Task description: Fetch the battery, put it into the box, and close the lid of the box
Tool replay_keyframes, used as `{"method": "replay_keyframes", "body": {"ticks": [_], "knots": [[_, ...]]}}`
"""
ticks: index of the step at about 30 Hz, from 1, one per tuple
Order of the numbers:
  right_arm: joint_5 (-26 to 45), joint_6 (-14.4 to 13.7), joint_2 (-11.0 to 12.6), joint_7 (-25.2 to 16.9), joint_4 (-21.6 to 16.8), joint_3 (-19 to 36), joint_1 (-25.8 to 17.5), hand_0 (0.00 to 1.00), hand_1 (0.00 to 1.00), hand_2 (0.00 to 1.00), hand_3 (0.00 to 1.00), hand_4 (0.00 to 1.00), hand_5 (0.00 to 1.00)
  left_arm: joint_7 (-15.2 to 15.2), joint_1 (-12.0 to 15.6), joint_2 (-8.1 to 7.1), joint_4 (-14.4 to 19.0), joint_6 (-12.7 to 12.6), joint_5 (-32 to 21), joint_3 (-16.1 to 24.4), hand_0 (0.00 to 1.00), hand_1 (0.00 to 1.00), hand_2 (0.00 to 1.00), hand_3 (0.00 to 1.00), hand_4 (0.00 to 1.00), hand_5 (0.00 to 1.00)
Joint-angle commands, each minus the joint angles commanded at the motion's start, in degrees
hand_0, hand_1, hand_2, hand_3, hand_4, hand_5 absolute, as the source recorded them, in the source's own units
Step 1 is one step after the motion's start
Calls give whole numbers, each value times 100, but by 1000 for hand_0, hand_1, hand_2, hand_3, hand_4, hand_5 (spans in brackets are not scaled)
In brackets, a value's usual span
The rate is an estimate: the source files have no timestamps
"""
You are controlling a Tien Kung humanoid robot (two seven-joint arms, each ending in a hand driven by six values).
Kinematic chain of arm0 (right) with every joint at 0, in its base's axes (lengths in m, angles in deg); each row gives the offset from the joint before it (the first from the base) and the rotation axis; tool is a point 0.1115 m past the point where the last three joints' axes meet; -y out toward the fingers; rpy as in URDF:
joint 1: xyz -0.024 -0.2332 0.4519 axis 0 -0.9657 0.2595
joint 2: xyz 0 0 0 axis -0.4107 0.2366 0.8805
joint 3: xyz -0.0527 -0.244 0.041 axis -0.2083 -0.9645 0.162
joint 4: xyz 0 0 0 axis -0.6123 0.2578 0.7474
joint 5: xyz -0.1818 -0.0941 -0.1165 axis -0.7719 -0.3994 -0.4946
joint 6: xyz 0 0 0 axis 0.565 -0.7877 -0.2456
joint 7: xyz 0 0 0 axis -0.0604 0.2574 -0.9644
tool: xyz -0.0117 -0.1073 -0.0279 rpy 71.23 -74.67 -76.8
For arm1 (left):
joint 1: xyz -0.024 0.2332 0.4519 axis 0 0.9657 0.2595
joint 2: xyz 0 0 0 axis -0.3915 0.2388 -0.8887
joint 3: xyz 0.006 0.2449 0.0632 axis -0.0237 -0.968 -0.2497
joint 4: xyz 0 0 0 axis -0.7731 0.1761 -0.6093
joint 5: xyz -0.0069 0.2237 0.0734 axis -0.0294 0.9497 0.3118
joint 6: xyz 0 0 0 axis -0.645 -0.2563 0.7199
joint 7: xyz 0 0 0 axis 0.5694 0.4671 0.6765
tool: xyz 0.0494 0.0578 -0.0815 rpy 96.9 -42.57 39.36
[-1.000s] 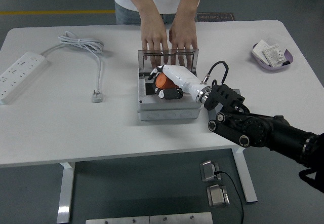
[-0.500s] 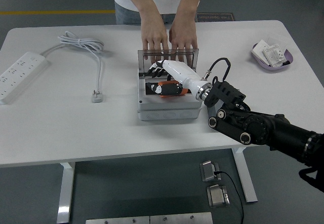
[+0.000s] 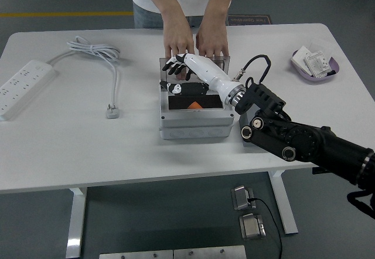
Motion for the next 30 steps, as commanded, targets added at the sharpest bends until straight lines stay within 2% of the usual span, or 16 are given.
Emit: {"method": "replay_keyframes", "body": {"ticks": [8,18,26,27,30], "knots": [[30,32,89,-18,-49,267,99,428,617,613,629,748,529,8,0,-3,1,3,22,16,663,730,694,622,625,202],[499,144,71,-145,697,-70,523,427,612,601,627,755,537,17,-44,-32,2,16,73,38,663,730,693,622,624,201],[751,314,160,-151,1167,-304,748,433,615,602,625,758,544,34,-59,-52,7,23,112,56,662,730,692,622,623,199],[753,329,176,-144,1199,-333,763,499,624,616,624,758,541,32,-61,-53,6,24,108,53,662,730,693,621,623,201],[757,357,214,-128,1245,-399,783,499,624,616,624,758,541,28,-64,-56,5,24,104,49,662,730,693,621,623,201]]}}
